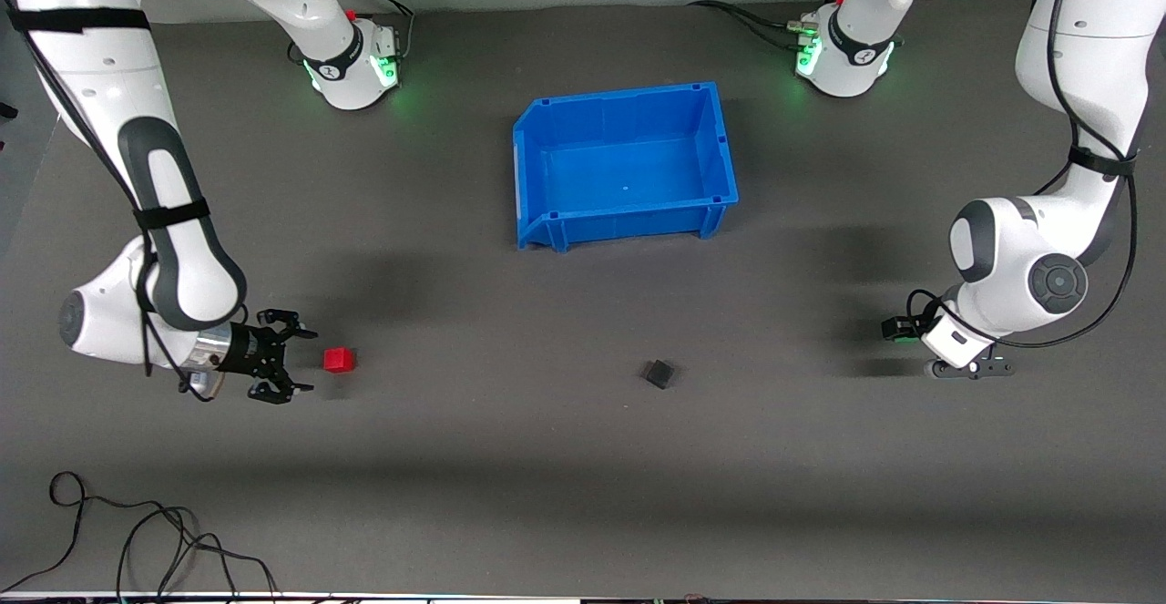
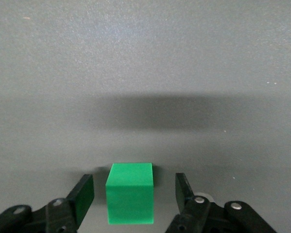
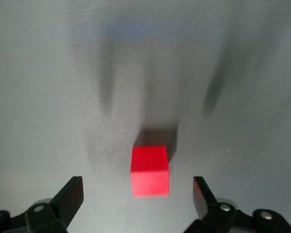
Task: Attach green and red cubes to black cube
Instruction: 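Grasp the red cube with the right gripper while the left gripper grasps the green cube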
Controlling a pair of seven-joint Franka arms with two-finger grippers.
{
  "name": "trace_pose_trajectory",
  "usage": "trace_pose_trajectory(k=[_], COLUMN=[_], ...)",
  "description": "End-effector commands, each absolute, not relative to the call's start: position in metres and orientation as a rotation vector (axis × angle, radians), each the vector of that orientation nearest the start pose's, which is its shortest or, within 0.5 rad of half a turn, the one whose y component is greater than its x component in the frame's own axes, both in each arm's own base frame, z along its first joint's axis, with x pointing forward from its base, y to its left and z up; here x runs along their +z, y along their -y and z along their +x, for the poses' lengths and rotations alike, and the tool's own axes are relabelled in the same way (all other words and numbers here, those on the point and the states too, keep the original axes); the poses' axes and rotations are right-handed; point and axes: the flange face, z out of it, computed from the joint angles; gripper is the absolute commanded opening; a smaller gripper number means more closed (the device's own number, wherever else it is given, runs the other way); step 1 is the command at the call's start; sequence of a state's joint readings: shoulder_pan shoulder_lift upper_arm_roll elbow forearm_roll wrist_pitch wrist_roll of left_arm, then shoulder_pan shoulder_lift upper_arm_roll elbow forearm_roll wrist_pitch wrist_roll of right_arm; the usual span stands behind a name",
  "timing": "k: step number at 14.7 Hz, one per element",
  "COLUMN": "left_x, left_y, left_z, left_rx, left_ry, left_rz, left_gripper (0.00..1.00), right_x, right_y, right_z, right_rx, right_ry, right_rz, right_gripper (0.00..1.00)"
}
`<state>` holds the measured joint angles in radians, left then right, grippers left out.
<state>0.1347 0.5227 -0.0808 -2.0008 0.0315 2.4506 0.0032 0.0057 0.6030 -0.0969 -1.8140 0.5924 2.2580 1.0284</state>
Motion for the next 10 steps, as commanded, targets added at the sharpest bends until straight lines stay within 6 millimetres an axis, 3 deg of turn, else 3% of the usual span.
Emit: trace_pose_trajectory(k=[1, 4, 7, 10], left_x=[0.181, 0.177, 0.176, 0.175], left_y=[-0.034, -0.036, -0.035, -0.036], left_z=[0.607, 0.61, 0.61, 0.609], left_rx=[0.097, 0.099, 0.104, 0.121], left_ry=[0.024, 0.022, -0.009, -0.009], left_rz=[-3.155, -3.154, -3.14, -3.139], left_gripper=[0.74, 0.7, 0.54, 0.37], right_x=[0.187, 0.181, 0.177, 0.177], right_y=[0.031, 0.016, 0.017, 0.019], right_z=[0.64, 0.64, 0.639, 0.638], right_rx=[0.41, 0.415, 0.42, 0.418], right_ry=[-1.969, -1.965, -1.962, -1.947], right_rz=[-2.035, -2.023, -2.028, -2.039], right_gripper=[1.0, 1.0, 0.89, 0.88])
